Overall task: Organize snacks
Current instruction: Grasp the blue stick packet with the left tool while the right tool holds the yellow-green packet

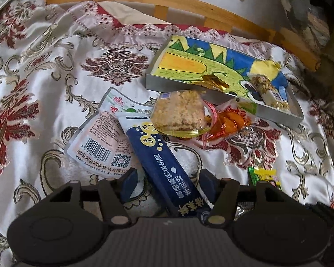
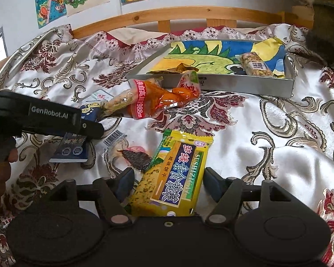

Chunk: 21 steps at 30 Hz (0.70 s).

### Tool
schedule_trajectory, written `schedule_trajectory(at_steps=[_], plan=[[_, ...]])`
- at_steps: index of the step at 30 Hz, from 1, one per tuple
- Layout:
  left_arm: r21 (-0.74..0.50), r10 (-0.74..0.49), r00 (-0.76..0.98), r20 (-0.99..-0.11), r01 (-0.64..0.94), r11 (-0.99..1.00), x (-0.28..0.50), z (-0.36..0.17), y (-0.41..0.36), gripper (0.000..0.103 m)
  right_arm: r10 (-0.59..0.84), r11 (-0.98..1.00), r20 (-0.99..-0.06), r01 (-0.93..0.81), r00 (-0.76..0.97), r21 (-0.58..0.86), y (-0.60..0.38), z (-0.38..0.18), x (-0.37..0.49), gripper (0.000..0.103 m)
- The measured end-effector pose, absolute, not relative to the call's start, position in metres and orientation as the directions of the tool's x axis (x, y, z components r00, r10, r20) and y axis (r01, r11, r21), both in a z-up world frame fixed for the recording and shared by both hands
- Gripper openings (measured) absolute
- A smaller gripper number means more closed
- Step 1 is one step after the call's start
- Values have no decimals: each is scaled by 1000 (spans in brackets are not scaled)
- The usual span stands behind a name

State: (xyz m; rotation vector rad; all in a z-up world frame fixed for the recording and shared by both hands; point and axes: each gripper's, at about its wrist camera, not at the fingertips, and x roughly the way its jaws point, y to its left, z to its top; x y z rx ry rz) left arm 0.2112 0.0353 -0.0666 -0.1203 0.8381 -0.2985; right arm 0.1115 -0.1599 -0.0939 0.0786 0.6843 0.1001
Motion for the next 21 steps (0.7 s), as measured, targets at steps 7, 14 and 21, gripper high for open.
schedule_trajectory(at_steps=[7, 14, 21], plan=[[-185, -241, 649, -722, 154, 970, 215, -70, 36, 74, 118, 992, -624, -68, 773, 103, -159, -95, 111, 73], [-97, -189, 673, -715, 172, 980, 211, -70, 24, 64, 102, 995, -626, -68, 774, 78, -156, -97, 113, 77], [-53, -189, 688, -701, 214, 975, 202, -67, 10, 40, 94, 995, -620, -46, 779, 93, -160, -97, 112, 66]])
